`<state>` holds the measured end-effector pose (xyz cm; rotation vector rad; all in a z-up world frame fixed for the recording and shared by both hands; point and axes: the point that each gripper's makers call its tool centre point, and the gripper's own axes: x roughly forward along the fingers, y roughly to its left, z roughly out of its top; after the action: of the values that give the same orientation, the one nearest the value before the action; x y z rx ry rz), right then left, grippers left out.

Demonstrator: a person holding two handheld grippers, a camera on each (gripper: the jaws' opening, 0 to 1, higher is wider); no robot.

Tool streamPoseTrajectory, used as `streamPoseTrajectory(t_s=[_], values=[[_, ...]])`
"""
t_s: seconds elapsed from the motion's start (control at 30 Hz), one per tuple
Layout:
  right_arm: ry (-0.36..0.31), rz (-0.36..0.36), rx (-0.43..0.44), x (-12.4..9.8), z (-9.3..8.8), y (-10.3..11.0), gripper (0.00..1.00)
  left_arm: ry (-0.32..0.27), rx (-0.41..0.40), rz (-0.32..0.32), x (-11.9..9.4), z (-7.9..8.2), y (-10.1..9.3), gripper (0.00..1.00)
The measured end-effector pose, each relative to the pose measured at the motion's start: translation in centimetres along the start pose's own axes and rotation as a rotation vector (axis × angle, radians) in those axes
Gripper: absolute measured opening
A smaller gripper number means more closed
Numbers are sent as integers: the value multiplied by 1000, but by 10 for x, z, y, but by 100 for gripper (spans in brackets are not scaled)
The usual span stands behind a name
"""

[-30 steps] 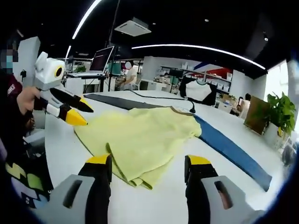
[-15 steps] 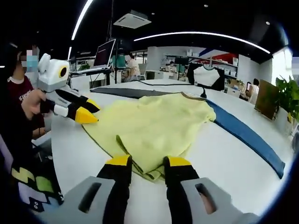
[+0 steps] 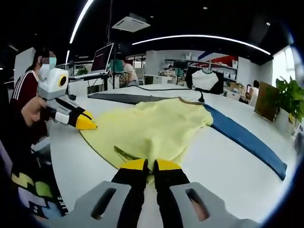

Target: Fold the garment on the visible template until the final outline fits inside the template.

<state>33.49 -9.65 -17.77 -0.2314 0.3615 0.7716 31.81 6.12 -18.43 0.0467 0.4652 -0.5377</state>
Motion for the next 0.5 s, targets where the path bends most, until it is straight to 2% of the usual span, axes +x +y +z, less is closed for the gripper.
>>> streamPoseTrajectory(t_s=[0.17, 0.3, 0.5], values=[[-14, -46, 0, -15, 4, -19, 3, -20, 16, -2, -10, 9, -3, 3], [-14, -109, 10, -35, 4, -40, 3, -44, 6, 24, -21, 19, 4, 3], [-4, -157, 5, -57, 0, -61, 3, -40, -11, 49, -30, 16, 14, 3]])
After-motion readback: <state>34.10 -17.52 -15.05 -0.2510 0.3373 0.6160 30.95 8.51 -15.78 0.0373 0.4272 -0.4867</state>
